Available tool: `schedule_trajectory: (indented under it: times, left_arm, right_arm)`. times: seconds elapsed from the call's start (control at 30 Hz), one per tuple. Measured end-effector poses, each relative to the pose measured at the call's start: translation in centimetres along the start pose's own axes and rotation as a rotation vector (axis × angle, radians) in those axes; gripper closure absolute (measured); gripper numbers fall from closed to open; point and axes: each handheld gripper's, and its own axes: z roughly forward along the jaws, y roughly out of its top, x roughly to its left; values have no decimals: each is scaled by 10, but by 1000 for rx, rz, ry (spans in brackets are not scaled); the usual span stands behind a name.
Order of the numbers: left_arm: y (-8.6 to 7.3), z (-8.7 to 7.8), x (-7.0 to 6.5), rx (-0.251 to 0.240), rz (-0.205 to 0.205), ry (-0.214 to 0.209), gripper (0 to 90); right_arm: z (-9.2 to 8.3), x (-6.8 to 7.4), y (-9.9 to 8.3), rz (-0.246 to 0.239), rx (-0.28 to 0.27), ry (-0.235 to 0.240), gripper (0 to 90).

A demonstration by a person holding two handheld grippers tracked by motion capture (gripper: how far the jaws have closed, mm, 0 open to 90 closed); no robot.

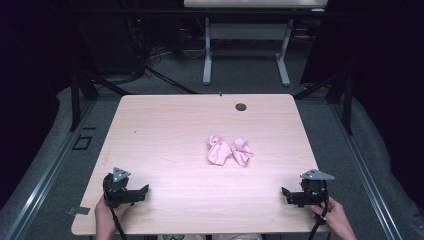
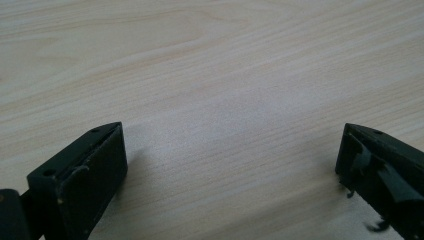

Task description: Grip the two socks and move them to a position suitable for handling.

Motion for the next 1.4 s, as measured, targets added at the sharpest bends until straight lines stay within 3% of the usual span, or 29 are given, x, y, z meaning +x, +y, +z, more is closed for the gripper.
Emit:
schedule_trajectory:
  times: [0.4, 0.93, 1.13, 1.3, 1.4]
  left_arm:
    - [2, 2, 2, 0, -6, 7, 1]
    - [1, 1, 1, -1, -14, 19, 4]
    - [1, 1, 0, 0, -13, 22, 5]
    - [1, 1, 0, 0, -14, 22, 5]
    - [0, 0, 0, 0, -16, 24, 5]
  right_arm:
    - [-2, -5, -3, -44, -6, 46, 0]
    - [1, -1, 5, -27, 38, 41, 0]
    - [1, 3, 18, -20, 44, 62, 7]
    - [-1, 12, 39, -9, 31, 115, 12]
    - [0, 14, 48, -14, 51, 134, 10]
